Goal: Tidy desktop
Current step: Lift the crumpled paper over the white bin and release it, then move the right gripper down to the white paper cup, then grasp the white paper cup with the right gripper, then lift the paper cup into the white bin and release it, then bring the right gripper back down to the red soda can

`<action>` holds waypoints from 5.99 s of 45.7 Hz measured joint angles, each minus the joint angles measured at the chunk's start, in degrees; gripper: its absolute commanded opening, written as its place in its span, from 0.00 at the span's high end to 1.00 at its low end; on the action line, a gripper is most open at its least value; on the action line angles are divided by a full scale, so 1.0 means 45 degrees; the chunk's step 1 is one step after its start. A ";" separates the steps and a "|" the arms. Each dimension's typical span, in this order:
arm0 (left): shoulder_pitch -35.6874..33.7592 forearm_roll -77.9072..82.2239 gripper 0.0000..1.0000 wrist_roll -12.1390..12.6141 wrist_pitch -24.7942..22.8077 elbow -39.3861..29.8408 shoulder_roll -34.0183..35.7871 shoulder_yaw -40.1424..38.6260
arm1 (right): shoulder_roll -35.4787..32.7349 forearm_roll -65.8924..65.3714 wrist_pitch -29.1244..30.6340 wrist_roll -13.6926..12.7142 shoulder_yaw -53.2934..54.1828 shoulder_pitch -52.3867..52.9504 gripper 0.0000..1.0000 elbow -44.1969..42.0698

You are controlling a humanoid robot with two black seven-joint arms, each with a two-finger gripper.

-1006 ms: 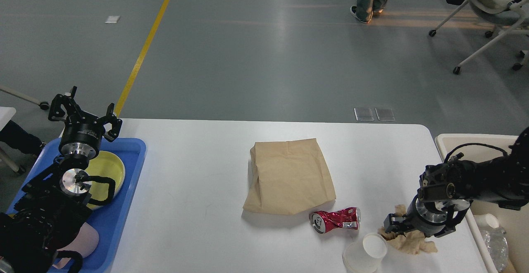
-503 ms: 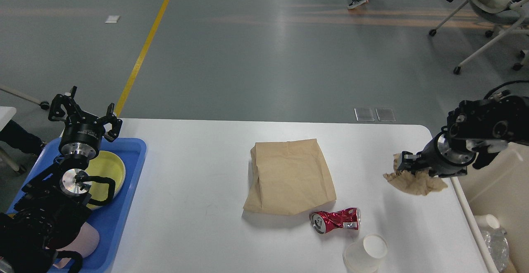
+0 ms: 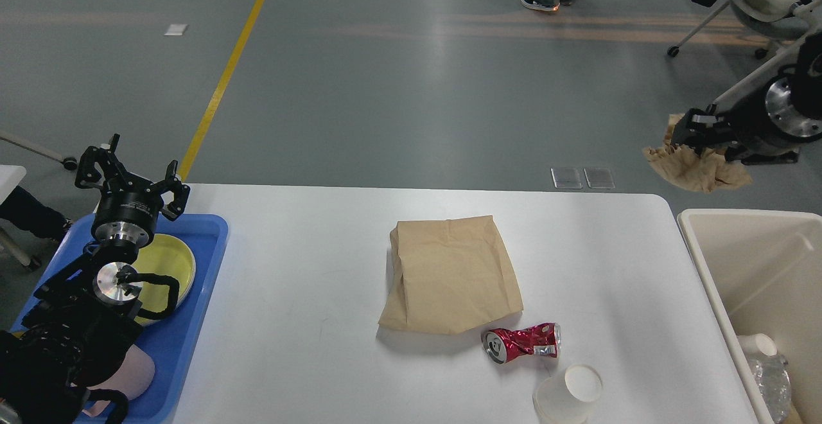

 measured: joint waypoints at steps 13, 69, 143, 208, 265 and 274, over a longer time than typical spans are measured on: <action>0.0000 0.0000 0.04 0.0000 0.0000 -0.0001 0.0000 0.0000 | -0.0407 0.0011 -0.4057 -0.0004 0.0211 -0.5643 0.87 -0.3148; 0.0000 0.0000 0.04 0.0000 0.0000 -0.0001 0.0000 -0.0002 | 0.1561 -0.0055 -0.1546 0.0018 -0.1131 -0.1304 0.00 0.1265; 0.0000 0.0000 0.04 0.0000 0.0000 -0.0002 0.0000 -0.0001 | 0.4515 -0.0047 0.3139 -0.0022 0.1675 -0.4207 0.02 0.2836; 0.0000 0.0000 0.04 0.0000 0.0000 -0.0005 0.0000 -0.0001 | 0.0590 -0.1009 0.3935 -0.0242 0.1385 0.3064 0.98 0.2023; 0.0000 0.0000 0.04 0.0000 0.0000 -0.0003 0.0000 -0.0001 | 0.0672 -0.0781 -0.2815 -0.0177 0.0485 -0.8303 0.00 -0.6317; 0.0000 0.0000 0.04 0.0000 0.0000 -0.0001 0.0000 -0.0001 | 0.1053 -0.0796 -0.2400 -0.0185 0.0396 -0.4303 0.00 -0.2820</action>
